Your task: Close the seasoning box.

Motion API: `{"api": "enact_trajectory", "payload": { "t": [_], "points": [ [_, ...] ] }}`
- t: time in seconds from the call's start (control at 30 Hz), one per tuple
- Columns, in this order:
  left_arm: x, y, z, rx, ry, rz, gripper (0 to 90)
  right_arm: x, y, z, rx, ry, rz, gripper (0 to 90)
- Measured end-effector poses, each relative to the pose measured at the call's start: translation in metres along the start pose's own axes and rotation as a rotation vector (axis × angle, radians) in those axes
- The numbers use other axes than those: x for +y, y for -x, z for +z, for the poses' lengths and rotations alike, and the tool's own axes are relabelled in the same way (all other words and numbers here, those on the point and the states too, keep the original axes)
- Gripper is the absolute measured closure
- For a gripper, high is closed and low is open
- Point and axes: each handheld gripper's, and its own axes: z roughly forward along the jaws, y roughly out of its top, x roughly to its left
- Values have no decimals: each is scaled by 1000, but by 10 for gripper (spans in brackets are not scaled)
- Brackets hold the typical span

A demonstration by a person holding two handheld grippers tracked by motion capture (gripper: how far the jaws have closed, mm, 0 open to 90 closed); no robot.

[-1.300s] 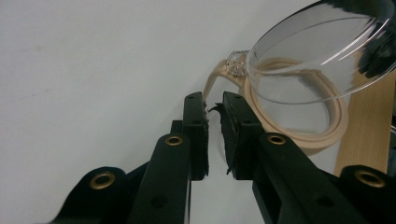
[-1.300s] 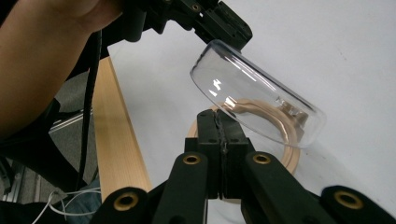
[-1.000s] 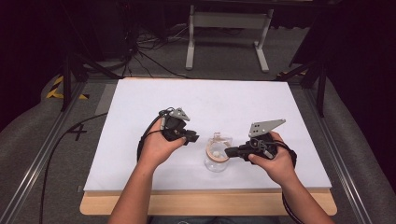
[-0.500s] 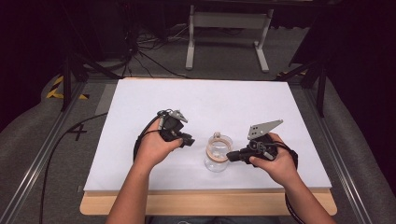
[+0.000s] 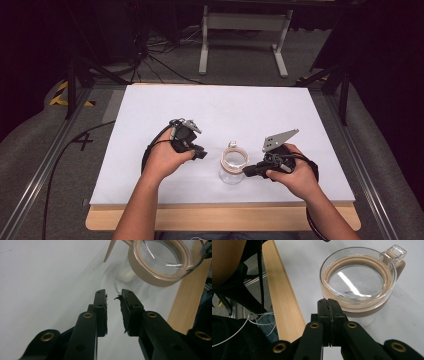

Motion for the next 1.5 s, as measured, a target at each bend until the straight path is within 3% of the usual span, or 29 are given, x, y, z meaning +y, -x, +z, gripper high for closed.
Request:
{"api": "enact_trajectory", "payload": {
  "t": [0.1, 0.27, 0.5, 0.77, 0.83, 0.97, 1.13, 1.2, 1.5],
  "points": [
    [0, 0, -1, 9, -8, 4, 737, 0, 0, -1, -1, 2, -1, 900],
    [-1, 0, -4, 14, 29, -6, 693, 0, 0, -4, -8, 20, 0, 898],
    [-12, -2, -15, 52, 80, -42, 646, 4, 8, -22, -55, 120, 5, 801],
    [-31, -7, -31, 101, 105, -76, 616, 6, 24, -41, -99, 176, 29, 730],
    [-37, -9, -34, 130, 118, -84, 595, 4, 35, -45, -148, 181, 42, 691],
    [-43, -14, -36, 165, 117, -84, 569, -3, 50, -45, -198, 164, 65, 666],
    [-49, -23, -33, 170, 111, -94, 547, -13, 68, -43, -265, 150, 72, 609],
    [-51, -27, -30, 172, 105, -97, 538, -21, 80, -42, -282, 146, 86, 581],
    [-62, -43, -16, 174, 107, -123, 516, -40, 106, -34, -299, 135, 124, 535]
  ]
}}
